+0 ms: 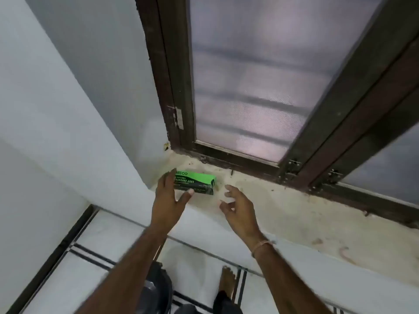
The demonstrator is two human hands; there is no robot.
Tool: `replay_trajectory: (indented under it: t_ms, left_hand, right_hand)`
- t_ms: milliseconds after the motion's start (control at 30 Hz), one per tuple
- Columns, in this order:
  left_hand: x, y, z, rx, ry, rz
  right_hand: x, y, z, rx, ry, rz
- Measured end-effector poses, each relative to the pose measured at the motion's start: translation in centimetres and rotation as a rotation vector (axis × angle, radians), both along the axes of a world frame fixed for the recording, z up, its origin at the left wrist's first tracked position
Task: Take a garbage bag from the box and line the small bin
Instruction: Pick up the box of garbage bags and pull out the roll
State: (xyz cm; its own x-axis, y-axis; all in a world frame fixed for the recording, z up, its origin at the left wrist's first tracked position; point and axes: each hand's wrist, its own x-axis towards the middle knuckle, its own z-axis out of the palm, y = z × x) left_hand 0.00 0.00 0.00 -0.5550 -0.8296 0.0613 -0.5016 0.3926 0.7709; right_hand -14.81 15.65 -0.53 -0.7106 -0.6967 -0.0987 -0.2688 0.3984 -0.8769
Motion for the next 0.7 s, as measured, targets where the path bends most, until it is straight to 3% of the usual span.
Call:
replay_trajectory:
  t_ms: [133,267,433,633,700]
  left_hand:
    - [-2.1,-2.8,-1.1,0.029,-0.242,-0.076]
    - [-2.7,-3.8,-1.2,0.037,-0.27,-0.126]
    - [-2.0,-3.3,0.0,0.157,-0.077,-0.097]
    - [-0.7,-2.1,1.7,0.284,0.172,-0.018]
    - [-0.8,-1.8,2.0,0.344,0.21,-0.023]
  right_hand:
    - [-2.6,-3.4,-0.2,0.035,-0.021,0.127]
    - [-3.7,-5.3,-0.8,0.043,-0.003,0.234]
    - [-4.2,-4.8,0.0,-0.058,-0.071,0.17]
    - [-6.1,-2.4,1.3,-0.226,-0.355,0.059]
    - [-6.2,-2.0,1.3,-0.169,-0.238,0.044]
